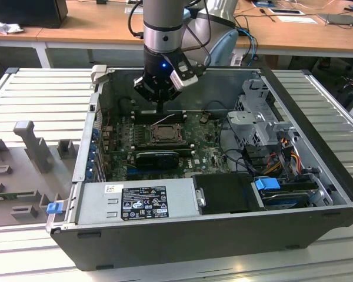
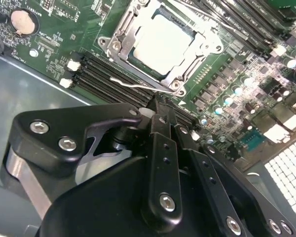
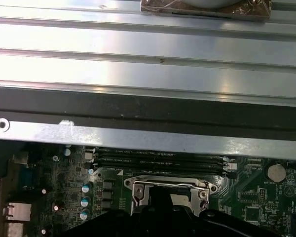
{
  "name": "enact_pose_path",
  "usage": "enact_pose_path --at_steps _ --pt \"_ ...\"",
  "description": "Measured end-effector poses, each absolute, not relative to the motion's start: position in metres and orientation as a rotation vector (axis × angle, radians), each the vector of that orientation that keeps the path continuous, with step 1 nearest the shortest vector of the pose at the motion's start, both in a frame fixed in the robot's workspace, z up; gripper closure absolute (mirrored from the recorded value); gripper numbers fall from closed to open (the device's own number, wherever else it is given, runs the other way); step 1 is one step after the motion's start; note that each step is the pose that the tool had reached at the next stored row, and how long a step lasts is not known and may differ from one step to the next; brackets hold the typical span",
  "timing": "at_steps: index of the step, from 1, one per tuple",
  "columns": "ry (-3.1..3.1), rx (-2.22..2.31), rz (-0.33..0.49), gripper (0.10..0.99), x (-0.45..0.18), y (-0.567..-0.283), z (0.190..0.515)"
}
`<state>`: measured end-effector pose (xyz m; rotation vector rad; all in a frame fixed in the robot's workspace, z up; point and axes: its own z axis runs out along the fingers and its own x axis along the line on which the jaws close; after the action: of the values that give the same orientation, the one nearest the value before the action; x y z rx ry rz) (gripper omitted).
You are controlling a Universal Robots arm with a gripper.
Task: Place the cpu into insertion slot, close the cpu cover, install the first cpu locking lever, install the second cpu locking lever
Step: 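Install the first cpu locking lever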
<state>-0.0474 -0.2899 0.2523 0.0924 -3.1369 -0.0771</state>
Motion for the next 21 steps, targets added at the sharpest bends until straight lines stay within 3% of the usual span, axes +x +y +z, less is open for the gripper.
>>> enact_pose_path --at_steps 7,21 --pt "-3.136 0.08 -0.172 0.98 -0.043 -0.29 0.244" --pt "-3.135 0.092 -0.172 0.98 -0.034 -0.29 0.232"
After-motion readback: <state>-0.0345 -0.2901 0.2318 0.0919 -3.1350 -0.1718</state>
